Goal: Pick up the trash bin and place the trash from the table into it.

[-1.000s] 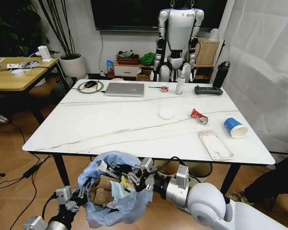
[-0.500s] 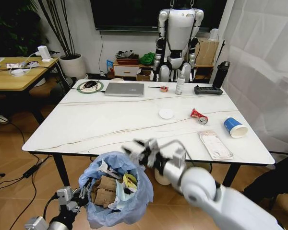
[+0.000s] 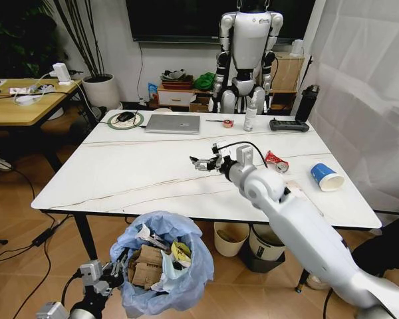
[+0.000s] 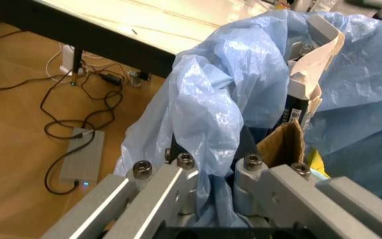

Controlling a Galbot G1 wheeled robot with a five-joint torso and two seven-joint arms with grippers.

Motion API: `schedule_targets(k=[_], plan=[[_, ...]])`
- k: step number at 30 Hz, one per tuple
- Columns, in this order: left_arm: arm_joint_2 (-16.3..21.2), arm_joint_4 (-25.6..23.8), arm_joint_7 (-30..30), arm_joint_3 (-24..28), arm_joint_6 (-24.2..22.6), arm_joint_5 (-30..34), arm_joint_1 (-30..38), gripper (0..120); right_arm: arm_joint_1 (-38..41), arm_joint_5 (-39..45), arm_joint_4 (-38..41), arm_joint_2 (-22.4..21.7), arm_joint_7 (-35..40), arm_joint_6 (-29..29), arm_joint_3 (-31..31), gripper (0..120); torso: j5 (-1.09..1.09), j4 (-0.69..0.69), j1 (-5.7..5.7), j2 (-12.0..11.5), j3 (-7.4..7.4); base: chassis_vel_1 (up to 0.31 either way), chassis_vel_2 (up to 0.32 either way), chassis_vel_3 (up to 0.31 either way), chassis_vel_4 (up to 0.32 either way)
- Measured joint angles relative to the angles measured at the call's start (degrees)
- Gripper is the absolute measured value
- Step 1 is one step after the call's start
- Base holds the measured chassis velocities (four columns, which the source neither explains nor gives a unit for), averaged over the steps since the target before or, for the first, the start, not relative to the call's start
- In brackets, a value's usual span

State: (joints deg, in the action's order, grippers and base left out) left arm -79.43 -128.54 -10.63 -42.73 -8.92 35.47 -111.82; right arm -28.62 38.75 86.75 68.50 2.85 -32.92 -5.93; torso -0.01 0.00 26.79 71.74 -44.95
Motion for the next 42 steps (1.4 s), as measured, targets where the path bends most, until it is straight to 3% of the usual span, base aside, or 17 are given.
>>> schedule_targets(k=[5,17,22,28,30,33,37,42], plan=[[-0.38,-0.27,-0.08,-0.02,0.06,-0.12,-0.19,1,2.79,-4.96,-8.64,2.77,-1.87,1.41,0.12,100,0.0,0.01,0.0,0.0,0.0,0.0,0.0,0.0,0.0],[-0.48,-0.51,-0.15,-0.08,0.14,-0.19,-0.42,1,3.91,-8.33,-16.08,3.26,-3.43,3.17,0.84,100,0.01,0.0,0.0,0.0,0.01,0.0,0.0,0.0,0.0],[-0.37,-0.71,-0.14,-0.36,0.13,-0.19,-0.66,1,4.34,-9.2,-18.9,3.65,-3.88,3.77,1.68,93,0.01,0.0,0.0,0.01,0.01,0.0,0.0,0.0,0.0],[-0.44,-0.73,-0.14,-0.31,0.14,-0.16,-0.53,1,4.34,-9.43,-19.28,3.32,-3.83,3.99,1.96,68,0.01,0.0,0.0,0.01,0.01,0.0,0.0,0.0,0.0],[-0.44,-0.73,-0.13,-0.28,0.15,-0.14,-0.48,1,4.32,-9.43,-19.28,3.29,-3.8,3.99,1.96,65,0.01,0.0,0.0,0.01,0.01,0.0,0.0,0.0,0.0],[-0.4,-0.71,-0.1,-0.27,0.14,-0.05,-0.42,1,4.11,-9.61,-19.23,3.06,-3.74,4.0,1.8,50,0.01,0.0,0.0,0.01,0.01,0.0,0.0,0.0,0.0],[-0.35,-0.72,-0.1,-0.29,0.14,0.07,-0.45,1,3.87,-9.81,-19.22,2.92,-3.74,4.02,1.55,40,0.01,0.0,0.0,0.01,0.01,0.0,0.0,0.0,0.0],[-0.21,-0.71,-0.08,-0.38,0.15,0.16,-0.47,1,3.61,-10.0,-19.01,2.74,-3.67,4.03,1.27,17,0.01,0.0,0.0,0.01,0.01,0.0,0.0,0.0,0.0]])
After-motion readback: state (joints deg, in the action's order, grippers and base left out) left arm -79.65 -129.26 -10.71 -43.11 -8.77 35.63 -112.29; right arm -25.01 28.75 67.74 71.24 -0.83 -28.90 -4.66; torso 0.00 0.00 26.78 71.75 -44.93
